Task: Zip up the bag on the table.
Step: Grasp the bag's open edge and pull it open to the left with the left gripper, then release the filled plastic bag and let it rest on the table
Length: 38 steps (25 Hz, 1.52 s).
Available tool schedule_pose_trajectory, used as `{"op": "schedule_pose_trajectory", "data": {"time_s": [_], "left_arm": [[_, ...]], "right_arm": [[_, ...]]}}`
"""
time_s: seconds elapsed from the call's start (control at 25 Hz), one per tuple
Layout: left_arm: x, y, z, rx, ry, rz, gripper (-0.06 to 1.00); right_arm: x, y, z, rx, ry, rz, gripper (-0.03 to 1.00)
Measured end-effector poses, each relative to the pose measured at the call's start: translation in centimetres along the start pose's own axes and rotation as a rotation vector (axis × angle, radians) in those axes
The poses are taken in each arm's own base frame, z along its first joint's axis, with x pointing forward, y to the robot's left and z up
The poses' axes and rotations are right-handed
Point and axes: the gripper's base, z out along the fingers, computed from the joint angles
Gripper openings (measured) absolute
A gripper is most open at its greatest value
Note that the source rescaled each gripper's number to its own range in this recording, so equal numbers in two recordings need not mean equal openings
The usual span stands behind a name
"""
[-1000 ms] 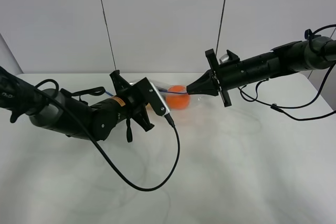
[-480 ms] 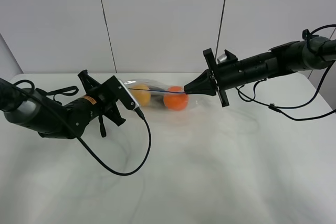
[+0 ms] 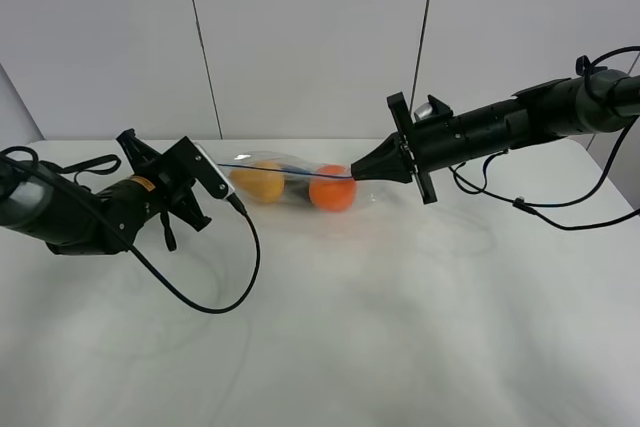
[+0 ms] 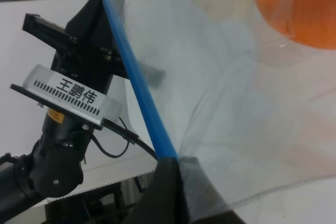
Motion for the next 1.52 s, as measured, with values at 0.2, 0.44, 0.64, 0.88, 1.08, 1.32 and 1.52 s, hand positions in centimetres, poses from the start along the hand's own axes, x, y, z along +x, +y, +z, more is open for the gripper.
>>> {"op": "schedule_pose_trajectory", "data": {"time_s": [0.2,0.44,0.64,0.88,1.08,1.32,1.52], "left_arm": [[0.0,0.0,0.0,0.003,0.003,-0.001,0.0],[0.6,0.4,0.1,-0.006,0.016,-0.003,0.0],[0.9,0.6,0.2,-0.003,0.01,0.003,0.0],[0.8,0.6,0.2,0.003,-0.001,-0.043,0.04],[1.5,1.2,0.3,-0.01,0.012,-0.151,0.53],[3.7,2.9,0.4,-0.067,0.072,-0.267,0.85],[6.7,4.9,0.3,-0.147,0.16,-0.471,0.87]], "right_arm": [[0.0,0.0,0.0,0.002,0.004,-0.002,0.0],[0.1,0.0,0.0,0.001,0.01,-0.003,0.0],[0.1,0.0,0.0,-0.002,0.008,-0.001,0.0],[0.1,0.0,0.0,-0.001,0.008,-0.001,0.0],[0.2,-0.2,-0.3,0.014,0.023,-0.008,0.0],[0.2,-0.3,-0.3,0.014,0.022,-0.007,0.0],[0.2,-0.3,-0.3,0.014,0.024,-0.008,0.0]]}}
